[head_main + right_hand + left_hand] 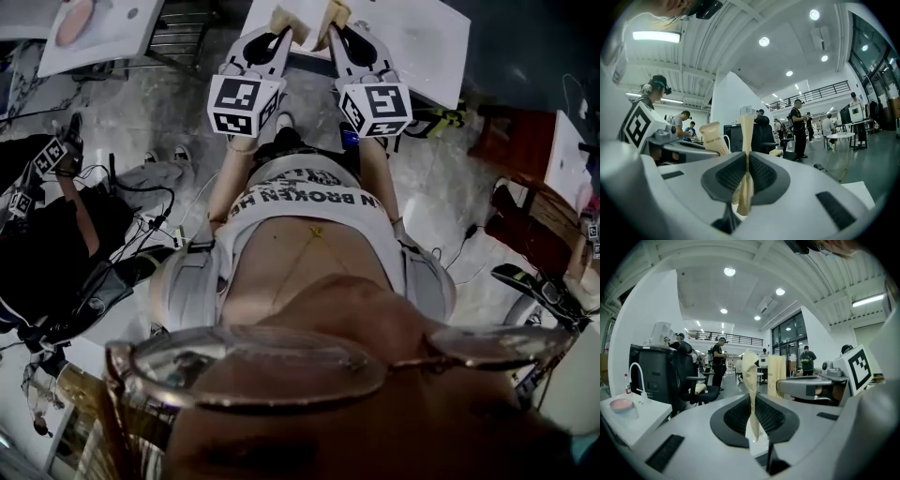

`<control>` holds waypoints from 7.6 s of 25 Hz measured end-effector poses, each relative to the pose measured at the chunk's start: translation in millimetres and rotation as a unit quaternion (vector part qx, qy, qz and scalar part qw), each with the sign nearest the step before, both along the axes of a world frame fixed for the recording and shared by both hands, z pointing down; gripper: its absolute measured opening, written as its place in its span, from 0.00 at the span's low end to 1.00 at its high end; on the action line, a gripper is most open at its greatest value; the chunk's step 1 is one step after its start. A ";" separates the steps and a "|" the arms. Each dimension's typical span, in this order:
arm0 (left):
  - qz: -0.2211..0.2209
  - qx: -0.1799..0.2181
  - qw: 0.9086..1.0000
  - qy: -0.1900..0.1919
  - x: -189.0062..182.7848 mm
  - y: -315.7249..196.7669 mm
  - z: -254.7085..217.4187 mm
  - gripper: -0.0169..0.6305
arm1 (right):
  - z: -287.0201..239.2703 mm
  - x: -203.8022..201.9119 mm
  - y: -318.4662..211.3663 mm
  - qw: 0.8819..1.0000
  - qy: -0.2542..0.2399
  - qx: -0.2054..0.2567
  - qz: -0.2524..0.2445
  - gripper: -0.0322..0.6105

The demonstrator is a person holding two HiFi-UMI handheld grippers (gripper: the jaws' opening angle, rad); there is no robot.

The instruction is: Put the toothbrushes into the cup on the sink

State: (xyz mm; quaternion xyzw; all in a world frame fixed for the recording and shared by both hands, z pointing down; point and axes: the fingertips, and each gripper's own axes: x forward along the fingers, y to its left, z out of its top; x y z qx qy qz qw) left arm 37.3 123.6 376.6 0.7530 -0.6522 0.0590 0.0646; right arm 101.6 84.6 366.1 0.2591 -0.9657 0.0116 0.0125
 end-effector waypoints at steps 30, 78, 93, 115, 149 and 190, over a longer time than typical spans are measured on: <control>0.011 -0.026 1.000 0.005 -99.7 -102.6 11.2 0.08 | 6.6 -92.0 -119.0 1.000 0.010 -0.002 0.024 0.11; 0.133 -0.049 0.990 0.000 -189.6 -301.0 21.4 0.08 | 20.6 -147.4 -279.3 0.986 0.003 -0.039 0.163 0.11; 0.126 -0.078 0.989 -0.021 -217.3 -376.1 70.0 0.08 | 39.2 -117.2 -298.0 0.973 0.026 -0.071 0.218 0.11; 0.115 -0.158 0.981 -0.019 -223.2 -400.4 179.2 0.08 | 66.1 -111.8 -321.0 0.965 0.042 -0.098 0.240 0.11; 0.042 -0.142 0.988 0.051 -236.2 -315.2 167.4 0.30 | 68.1 -160.3 -342.2 0.984 0.017 -0.070 0.160 0.11; 0.019 -0.150 0.985 0.083 -264.2 -313.5 164.0 0.31 | 190.3 -264.4 -407.9 0.977 0.107 -0.153 0.104 0.27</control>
